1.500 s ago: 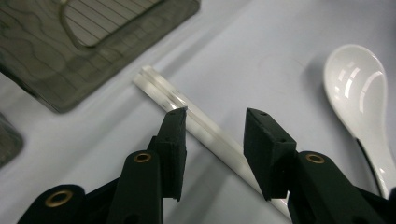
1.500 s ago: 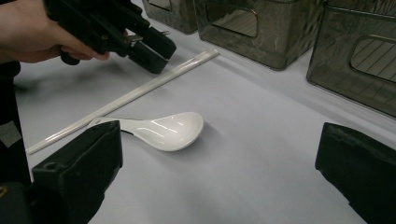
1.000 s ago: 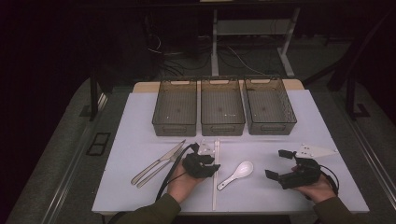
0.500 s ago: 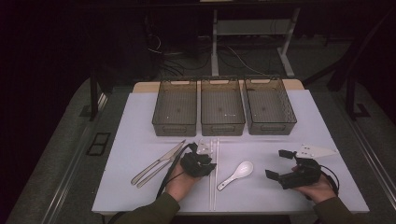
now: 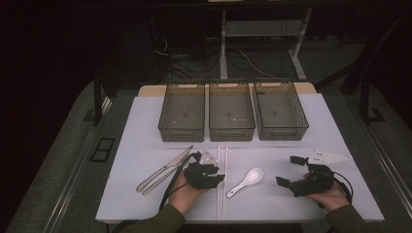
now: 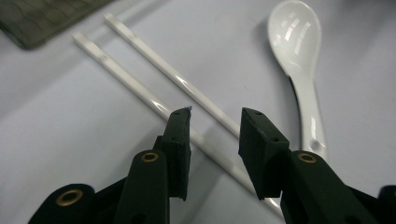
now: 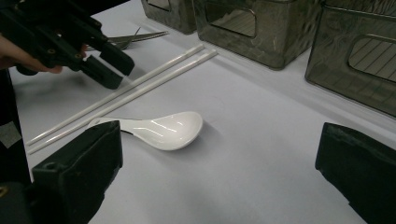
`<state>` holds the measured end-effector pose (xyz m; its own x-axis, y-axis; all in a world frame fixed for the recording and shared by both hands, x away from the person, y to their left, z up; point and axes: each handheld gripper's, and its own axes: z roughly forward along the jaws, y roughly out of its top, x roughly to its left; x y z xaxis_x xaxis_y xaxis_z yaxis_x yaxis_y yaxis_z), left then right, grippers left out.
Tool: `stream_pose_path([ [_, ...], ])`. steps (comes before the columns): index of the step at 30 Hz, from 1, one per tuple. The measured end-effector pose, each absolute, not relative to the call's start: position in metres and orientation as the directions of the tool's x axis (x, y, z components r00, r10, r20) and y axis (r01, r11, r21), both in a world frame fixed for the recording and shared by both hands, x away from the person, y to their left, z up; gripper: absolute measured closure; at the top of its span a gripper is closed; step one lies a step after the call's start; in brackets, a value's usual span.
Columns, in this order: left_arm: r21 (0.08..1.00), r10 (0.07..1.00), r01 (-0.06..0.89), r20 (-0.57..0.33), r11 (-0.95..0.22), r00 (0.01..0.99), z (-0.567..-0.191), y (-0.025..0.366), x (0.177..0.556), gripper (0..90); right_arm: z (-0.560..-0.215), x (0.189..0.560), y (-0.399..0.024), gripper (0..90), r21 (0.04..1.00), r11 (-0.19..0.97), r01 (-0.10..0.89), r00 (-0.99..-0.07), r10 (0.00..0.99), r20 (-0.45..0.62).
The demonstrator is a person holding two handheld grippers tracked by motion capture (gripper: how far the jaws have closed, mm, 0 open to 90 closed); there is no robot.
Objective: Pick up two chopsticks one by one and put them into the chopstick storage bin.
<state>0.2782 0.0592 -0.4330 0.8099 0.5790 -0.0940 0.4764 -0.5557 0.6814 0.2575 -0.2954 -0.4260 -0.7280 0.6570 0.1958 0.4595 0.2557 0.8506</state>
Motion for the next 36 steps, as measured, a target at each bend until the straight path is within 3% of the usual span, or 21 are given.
stream_pose_path([
  [10,0.663,0.551,0.497,-0.151,-0.56,0.821,-0.438,0.067,0.236,58.9,-0.426,0.257,-0.295,0.7,0.849,0.255,0.463,-0.725,0.659,0.198],
  [16,0.648,0.541,0.474,-0.111,-0.597,0.834,-0.441,0.064,0.222,59.0,-0.426,0.257,-0.295,0.7,0.848,0.256,0.463,-0.725,0.66,0.197],
  [22,0.633,0.534,0.444,-0.056,-0.634,0.843,-0.439,0.063,0.216,63.1,-0.427,0.258,-0.295,0.7,0.848,0.256,0.464,-0.724,0.661,0.197],
  [36,0.607,0.533,0.46,-0.069,-0.649,0.843,-0.436,0.078,0.227,68.3,-0.427,0.258,-0.295,0.7,0.847,0.255,0.467,-0.721,0.664,0.198],
])
